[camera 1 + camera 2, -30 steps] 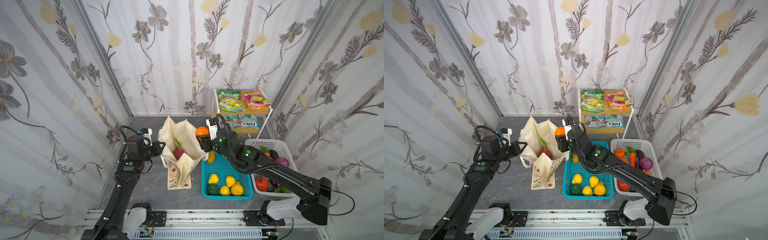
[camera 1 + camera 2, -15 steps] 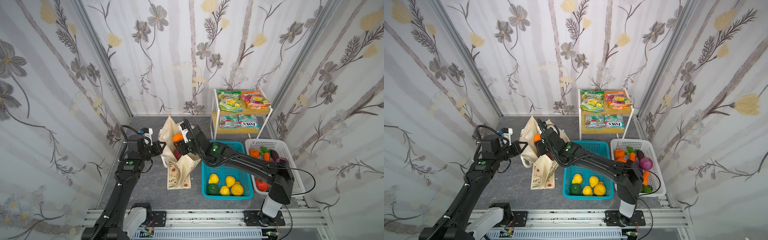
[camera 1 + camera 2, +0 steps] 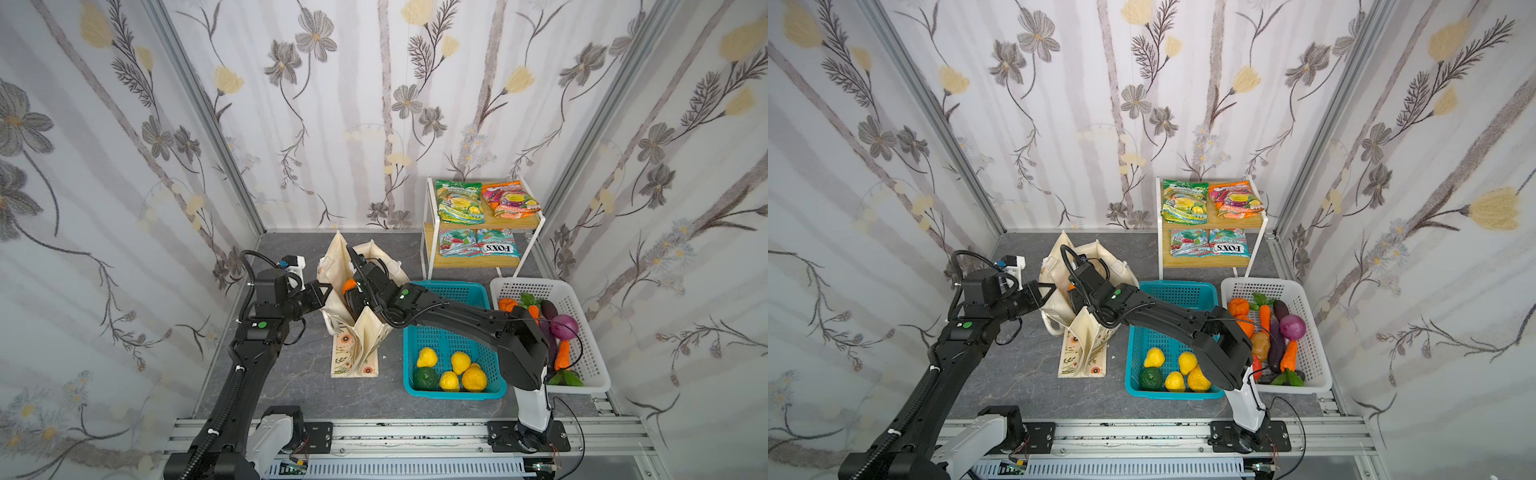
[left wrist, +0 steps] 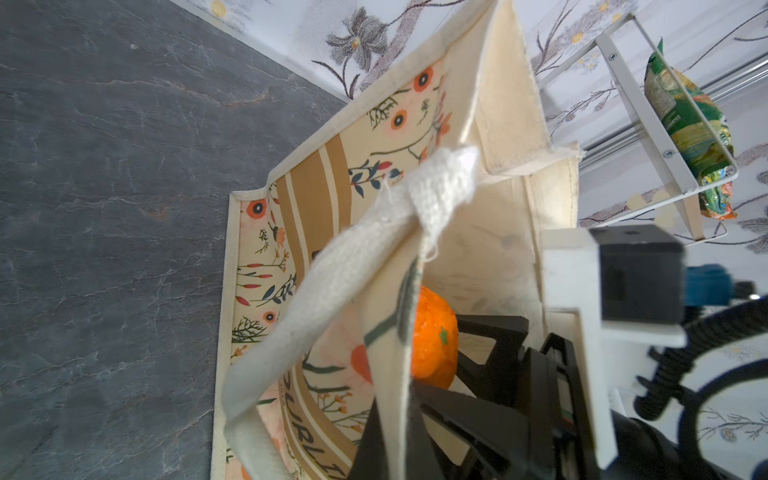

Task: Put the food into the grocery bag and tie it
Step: 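Lower the orange into the tote bag beside the dragon fruit with the right gripper, then open the right gripper and withdraw it from the bag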

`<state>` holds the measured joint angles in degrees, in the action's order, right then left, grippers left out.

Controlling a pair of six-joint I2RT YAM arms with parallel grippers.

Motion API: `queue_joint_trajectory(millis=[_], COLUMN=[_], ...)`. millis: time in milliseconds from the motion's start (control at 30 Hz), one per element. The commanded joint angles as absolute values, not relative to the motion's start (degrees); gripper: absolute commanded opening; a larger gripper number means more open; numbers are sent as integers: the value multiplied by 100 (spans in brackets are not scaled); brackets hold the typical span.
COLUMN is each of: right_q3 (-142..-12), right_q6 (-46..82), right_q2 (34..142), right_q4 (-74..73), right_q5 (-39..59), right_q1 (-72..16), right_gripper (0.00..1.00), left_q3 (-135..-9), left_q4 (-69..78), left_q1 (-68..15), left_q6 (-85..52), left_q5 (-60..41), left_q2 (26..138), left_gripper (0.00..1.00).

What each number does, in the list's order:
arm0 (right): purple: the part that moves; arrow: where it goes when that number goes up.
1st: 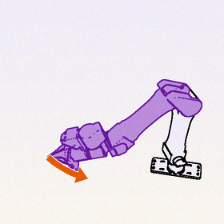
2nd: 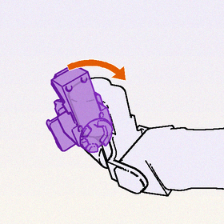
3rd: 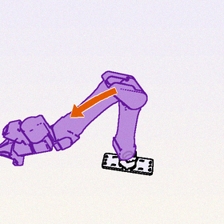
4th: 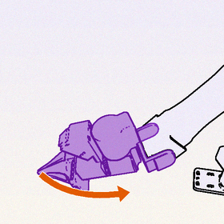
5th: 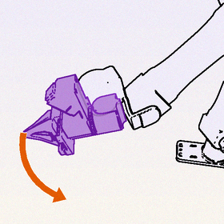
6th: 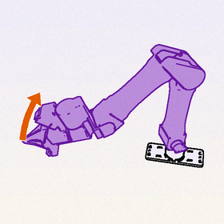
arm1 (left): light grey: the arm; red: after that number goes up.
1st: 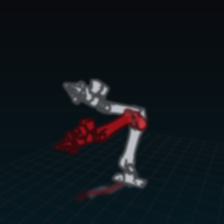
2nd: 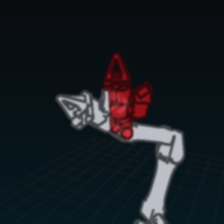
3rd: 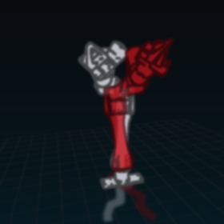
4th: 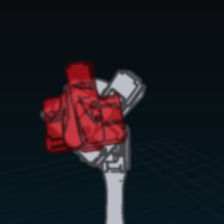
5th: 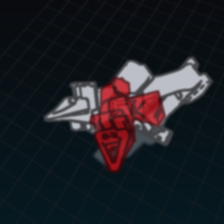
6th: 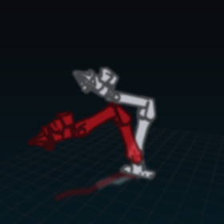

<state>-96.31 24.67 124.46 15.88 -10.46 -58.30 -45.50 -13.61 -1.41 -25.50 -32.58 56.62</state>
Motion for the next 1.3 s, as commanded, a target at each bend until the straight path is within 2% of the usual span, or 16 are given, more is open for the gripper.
queue_joint_trajectory(millis=[0,133,633,933,1033,1167,1200,1267], right_q3=[-9693,-9560,-9739,-9455,-9238,-8878,-8815,-8761], right_q6=[2584,2557,2731,2744,2692,2643,2597,2575], right_q2=[12475,12455,13475,13136,12871,12392,12263,12042], right_q4=[1731,1630,1932,1736,1509,1142,1075,1043], right_q5=[-972,-953,-1046,-1073,-892,-678,-608,-604], right_q1=[-5762,-5671,-5674,-5664,-5673,-5669,-5669,-5669], right_gripper=[60,60,61,64,72,96,100,100], left_q3=[-4513,-4465,-4470,-4446,-4440,-4437,-4434,-4432], left_q4=[-1177,-1173,-1178,-1178,-1177,-1178,-1178,-1178], left_q1=[-141,-141,-142,-141,-141,-143,-142,-141], left_q6=[-2522,-2523,-2540,-2556,-2552,-2553,-2557,-2556], left_q5=[-3261,-3235,-3226,-3208,-3208,-3191,-3187,-3187], left_q2=[5634,5584,5634,5635,5625,5625,5625,5625], left_gripper=[0,0,0,0,0,0,0,0])
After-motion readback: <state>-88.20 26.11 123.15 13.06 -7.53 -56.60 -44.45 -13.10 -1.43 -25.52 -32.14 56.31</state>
